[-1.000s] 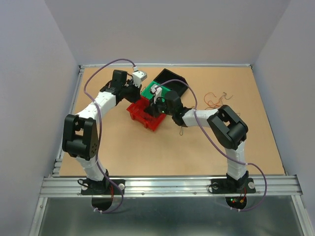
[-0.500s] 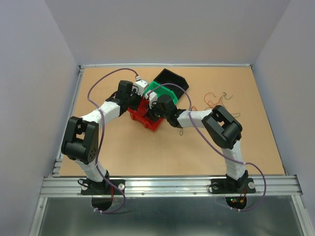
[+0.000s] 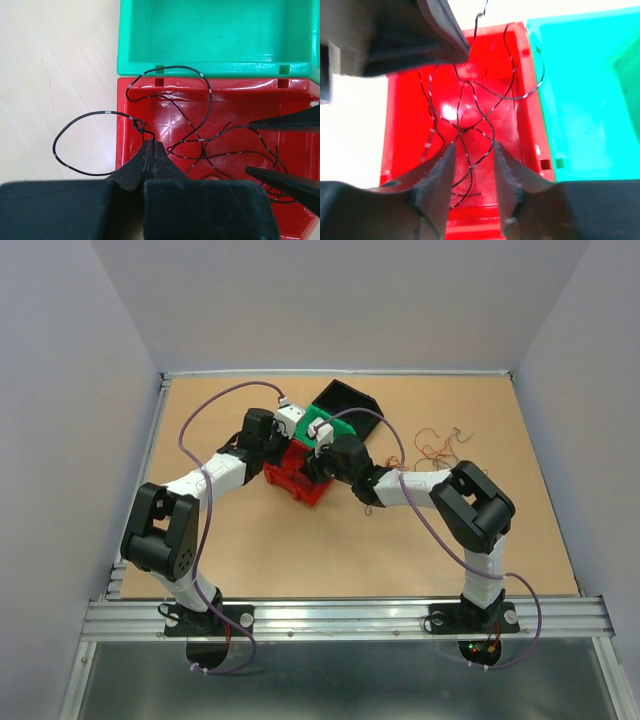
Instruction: Untangle the cables
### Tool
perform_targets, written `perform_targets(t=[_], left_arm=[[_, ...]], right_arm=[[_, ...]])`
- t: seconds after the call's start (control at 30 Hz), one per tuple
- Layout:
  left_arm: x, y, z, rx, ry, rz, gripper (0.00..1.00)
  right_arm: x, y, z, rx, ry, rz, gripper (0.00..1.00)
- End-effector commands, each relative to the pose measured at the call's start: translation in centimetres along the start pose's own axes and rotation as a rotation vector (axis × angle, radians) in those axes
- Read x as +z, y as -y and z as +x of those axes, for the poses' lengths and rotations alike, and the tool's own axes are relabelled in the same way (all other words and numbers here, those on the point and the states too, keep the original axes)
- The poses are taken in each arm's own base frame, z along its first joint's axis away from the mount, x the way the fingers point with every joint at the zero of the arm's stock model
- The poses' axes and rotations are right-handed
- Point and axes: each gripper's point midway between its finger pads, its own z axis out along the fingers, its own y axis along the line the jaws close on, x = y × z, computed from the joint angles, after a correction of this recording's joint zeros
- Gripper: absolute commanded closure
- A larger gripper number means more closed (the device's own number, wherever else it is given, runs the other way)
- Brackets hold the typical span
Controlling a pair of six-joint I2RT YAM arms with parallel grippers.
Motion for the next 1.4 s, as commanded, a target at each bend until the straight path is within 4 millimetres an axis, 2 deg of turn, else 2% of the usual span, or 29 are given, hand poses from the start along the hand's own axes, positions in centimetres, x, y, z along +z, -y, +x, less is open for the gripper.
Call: perform_targets(t=[0.0,0.2,0.43,0.67,0.73,0.87,0.9,1.03,1.13,1.17,1.27,1.37], left_arm=[[-1.1,-0.6,-2.4,0.036,0.081,-0.055,1.00],[-1.0,-0.3,-2.4,0.052,0.077,-0.067,1.00],[-0.3,0.4,-1.7,0.075,0.050,-0.063,1.00],[0.2,0.6,-1.2,0.082,0.027,-0.059,1.00],[0.3,0.7,-1.1,0.083,0.022,-0.054,1.00],[0.4,0.9,-1.1,0.082,0.018,-0.045,1.00],[0.4,1.0,-1.1,0.082,0.017,-0.041,1.00],[0.1,1.2,-1.5,0.083,0.029,-0.026,1.00],[-0.9,1.3,-2.4,0.082,0.062,-0.016,0.82],[-1.2,1.3,-2.6,0.083,0.068,-0.010,0.73],[-2.5,1.5,-3.6,0.081,0.104,0.000,0.58],[-3.9,1.6,-4.5,0.077,0.138,0.006,0.49]], right_arm=[[-1.9,0.5,-5.1,0.006,0.164,0.045,0.56],[-3.4,0.4,-5.7,-0.005,0.190,0.034,0.50],[-3.0,-1.1,-4.7,-0.022,0.165,-0.060,0.51],[-0.9,-1.2,-2.7,-0.044,0.101,-0.097,0.66],[-0.5,-1.6,-2.0,-0.046,0.082,-0.122,0.67],[-0.3,-1.5,-0.9,-0.043,0.055,-0.122,0.82],[-0.1,-1.1,-0.6,-0.042,0.051,-0.100,0.98],[0.1,-0.4,-0.5,-0.035,0.049,-0.062,1.00],[0.4,0.0,-0.4,-0.020,0.046,-0.044,0.99],[0.5,0.1,-0.4,-0.019,0.044,-0.041,0.99],[0.6,0.3,-0.3,-0.017,0.040,-0.038,0.99],[0.7,0.4,-0.1,-0.016,0.036,-0.038,1.00]])
